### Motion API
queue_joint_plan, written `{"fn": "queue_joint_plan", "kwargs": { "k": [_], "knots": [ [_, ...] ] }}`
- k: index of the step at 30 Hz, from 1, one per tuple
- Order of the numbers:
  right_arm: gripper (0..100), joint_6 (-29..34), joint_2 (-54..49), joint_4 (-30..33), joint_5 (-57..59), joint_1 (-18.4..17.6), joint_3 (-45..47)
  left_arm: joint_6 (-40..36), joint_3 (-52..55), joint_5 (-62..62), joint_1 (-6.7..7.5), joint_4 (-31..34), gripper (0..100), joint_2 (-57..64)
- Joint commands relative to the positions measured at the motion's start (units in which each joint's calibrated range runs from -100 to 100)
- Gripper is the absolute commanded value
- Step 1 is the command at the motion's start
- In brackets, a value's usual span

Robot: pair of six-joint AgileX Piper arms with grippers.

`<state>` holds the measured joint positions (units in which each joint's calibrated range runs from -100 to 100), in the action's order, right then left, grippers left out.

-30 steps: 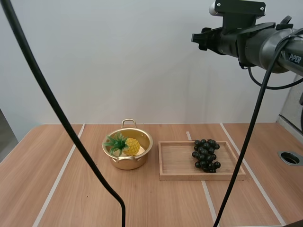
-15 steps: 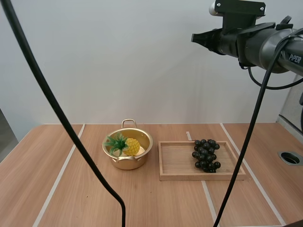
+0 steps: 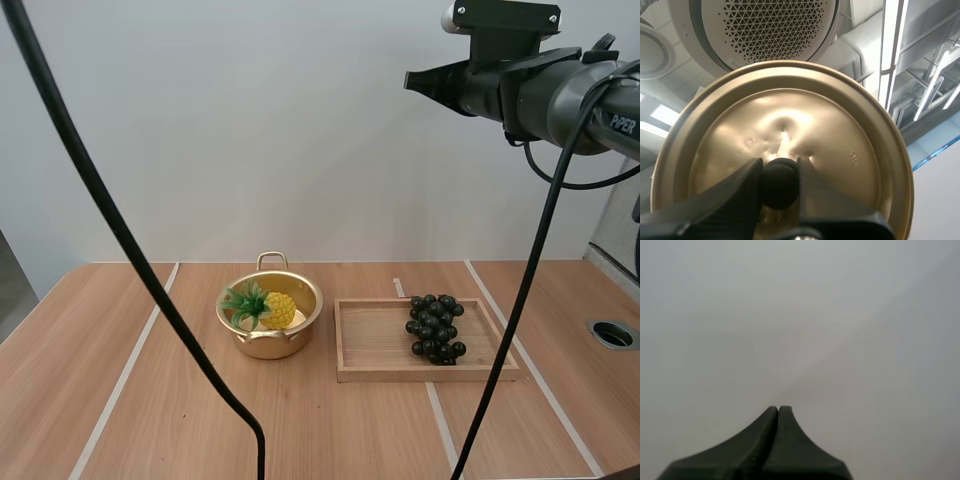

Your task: Open the pot, put the pineapple inside, and close it

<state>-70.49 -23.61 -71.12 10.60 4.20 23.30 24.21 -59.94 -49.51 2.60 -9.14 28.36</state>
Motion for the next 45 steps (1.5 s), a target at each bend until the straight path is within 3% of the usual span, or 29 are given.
{"fn": "queue_joint_plan", "kwargs": {
  "k": [1, 10, 18, 45],
  "knots": [
    [0, -0.3, -1.0, 0.5, 0.0, 0.2, 0.2, -0.3, -0.4, 1.1, 0.01, 0.0, 0, -0.2],
    [0, -0.3, -1.0, 0.5, -9.3, 0.2, 7.1, -0.3, -0.4, 0.9, 0.01, 0.0, 0, -0.2],
    [0, -0.1, -1.0, 3.7, -12.0, 0.2, 7.8, -0.3, -0.4, 0.9, 0.01, 0.0, 0, -0.2],
    [0, -0.1, -1.0, 4.1, -13.2, 0.1, 11.2, -1.7, -0.4, -0.9, 0.01, 0.0, 0, -0.2]
  ]
}}
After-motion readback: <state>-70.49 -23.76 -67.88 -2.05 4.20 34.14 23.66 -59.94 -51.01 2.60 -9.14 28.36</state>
